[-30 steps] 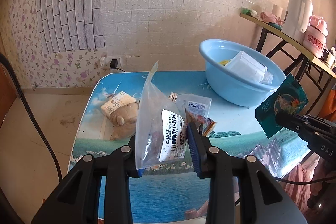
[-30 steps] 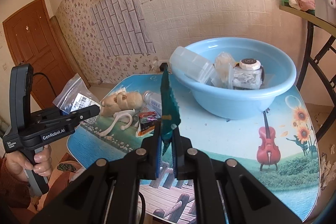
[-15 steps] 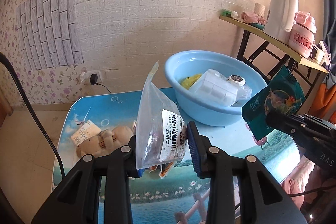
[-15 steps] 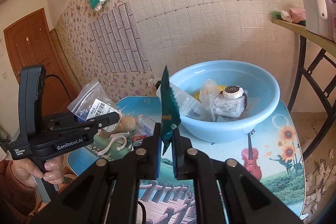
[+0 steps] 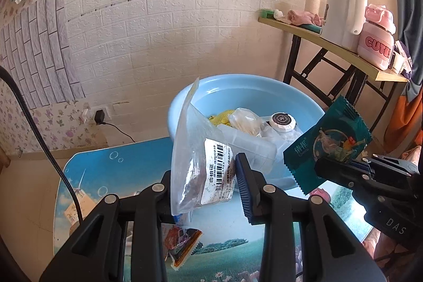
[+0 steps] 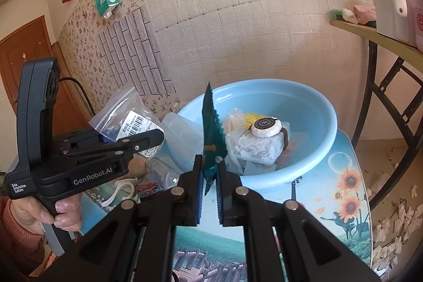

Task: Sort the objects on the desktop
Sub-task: 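Carry the barcode bag and green packet into the blue basin and open both grippers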

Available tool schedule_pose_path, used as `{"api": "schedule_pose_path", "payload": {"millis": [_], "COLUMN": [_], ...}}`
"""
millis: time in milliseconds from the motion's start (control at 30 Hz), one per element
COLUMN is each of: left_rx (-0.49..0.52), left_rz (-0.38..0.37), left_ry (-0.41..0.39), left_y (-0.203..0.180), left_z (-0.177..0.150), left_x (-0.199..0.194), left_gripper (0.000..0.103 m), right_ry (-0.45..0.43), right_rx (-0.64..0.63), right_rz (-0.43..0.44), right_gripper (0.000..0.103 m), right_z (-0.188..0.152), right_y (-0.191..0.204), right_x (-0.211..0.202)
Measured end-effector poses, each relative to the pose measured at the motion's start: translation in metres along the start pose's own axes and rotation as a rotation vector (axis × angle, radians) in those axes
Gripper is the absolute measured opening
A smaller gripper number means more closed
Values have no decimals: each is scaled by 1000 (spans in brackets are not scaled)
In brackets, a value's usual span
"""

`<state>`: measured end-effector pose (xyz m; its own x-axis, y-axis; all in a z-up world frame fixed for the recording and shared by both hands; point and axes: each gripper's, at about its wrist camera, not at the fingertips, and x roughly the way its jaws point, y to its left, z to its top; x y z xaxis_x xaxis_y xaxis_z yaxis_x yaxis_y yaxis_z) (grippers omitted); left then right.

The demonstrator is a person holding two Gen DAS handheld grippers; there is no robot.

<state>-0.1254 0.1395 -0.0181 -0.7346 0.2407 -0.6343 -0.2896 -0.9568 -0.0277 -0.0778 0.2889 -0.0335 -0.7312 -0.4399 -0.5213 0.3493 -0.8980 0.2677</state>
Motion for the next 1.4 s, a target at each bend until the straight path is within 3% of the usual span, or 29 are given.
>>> {"api": "schedule_pose_path", "payload": {"millis": [700,867,900,967,1067,1400], "left_rx": [100,105,108,118,134,54], "left_rz": [-6,-13,-16,-3,18,35], "left_ry": [-4,22,26,21,-2,2], "left_y": [-35,-40,-41,-43,-43,-16], "left_z": [46,46,46,45,44,25], "left_x": [61,71,71,69,61,29], "left_gripper": [33,41,45,62,65,70], "right_ry": [-26,-4,-4,-8,0,14], "right_rx": [20,13,-3,-25,-29,-15], "right_rz": [-65,-56,-54,-55,-57,-79], "right_gripper": [8,9,9,12,12,12], "right_z": [41,41,41,40,40,31], "right_y": [-45,-49,-48,-44,-41,-28], "right_x": [37,45,45,43,42,27]}}
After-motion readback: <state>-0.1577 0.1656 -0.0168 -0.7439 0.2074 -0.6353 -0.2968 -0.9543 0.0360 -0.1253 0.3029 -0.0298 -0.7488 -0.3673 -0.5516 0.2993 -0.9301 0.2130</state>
